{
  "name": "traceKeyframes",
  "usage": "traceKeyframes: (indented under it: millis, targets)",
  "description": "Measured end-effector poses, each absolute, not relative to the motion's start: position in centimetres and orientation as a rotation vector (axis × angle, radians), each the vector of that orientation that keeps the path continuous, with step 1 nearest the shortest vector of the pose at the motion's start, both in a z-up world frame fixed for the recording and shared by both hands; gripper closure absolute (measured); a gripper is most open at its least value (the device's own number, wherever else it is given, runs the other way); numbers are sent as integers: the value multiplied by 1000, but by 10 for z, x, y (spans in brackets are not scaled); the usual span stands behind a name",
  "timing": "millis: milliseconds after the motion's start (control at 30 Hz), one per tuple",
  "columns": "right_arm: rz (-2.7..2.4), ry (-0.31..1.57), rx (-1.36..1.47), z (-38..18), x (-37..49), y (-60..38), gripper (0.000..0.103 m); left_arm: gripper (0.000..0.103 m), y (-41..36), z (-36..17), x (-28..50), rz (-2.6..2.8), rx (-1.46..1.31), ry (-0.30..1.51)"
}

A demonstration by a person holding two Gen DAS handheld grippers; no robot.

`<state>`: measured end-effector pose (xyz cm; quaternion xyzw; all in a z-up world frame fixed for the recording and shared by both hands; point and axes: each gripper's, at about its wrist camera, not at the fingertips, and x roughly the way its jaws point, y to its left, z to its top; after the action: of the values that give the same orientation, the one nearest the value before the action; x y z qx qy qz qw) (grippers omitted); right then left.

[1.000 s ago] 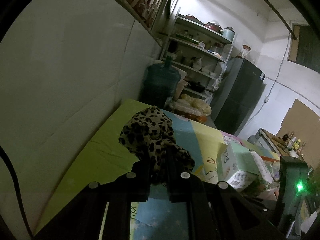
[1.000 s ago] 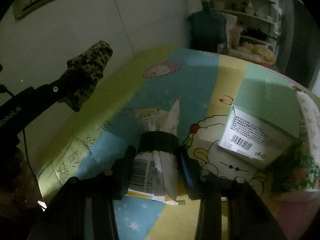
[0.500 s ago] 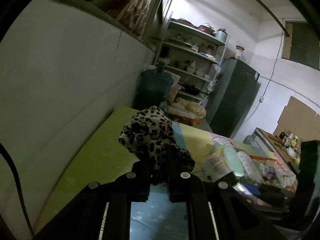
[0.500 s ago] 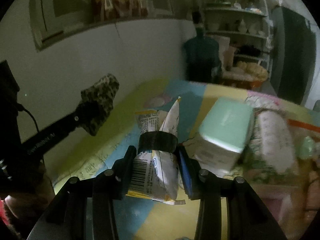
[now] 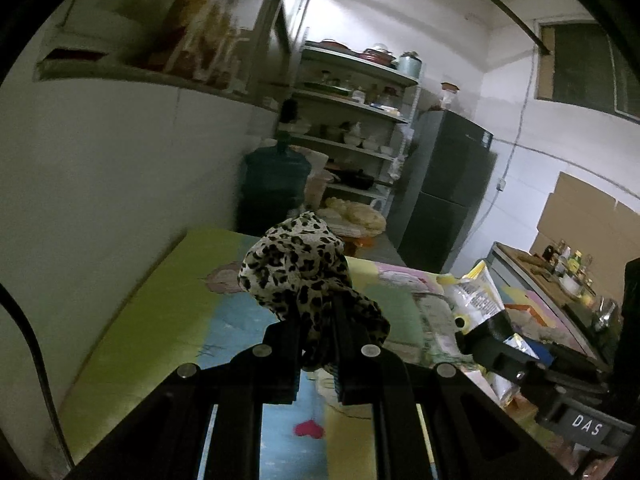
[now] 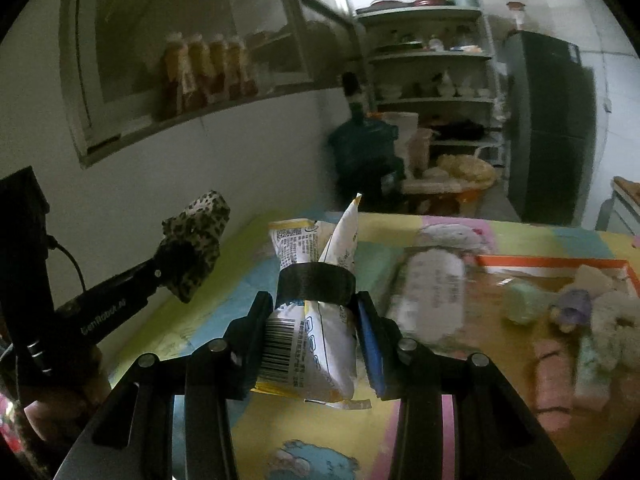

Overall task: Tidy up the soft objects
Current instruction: 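Lift the packet and leopard-print cloth and carry them over the box, then lower the packet and cloth into the box and open both tools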

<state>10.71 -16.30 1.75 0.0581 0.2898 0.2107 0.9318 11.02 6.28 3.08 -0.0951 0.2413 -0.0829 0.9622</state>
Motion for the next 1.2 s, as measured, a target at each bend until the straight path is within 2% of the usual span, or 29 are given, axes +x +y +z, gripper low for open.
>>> traceKeyframes:
  millis: [600, 1200]
  targets:
    - [293, 515, 212, 25, 64, -269, 60, 91, -31, 40, 106, -289, -105, 498]
    - [92, 475, 312, 14, 34, -384, 60, 91, -137, 25, 105, -430, -48, 555]
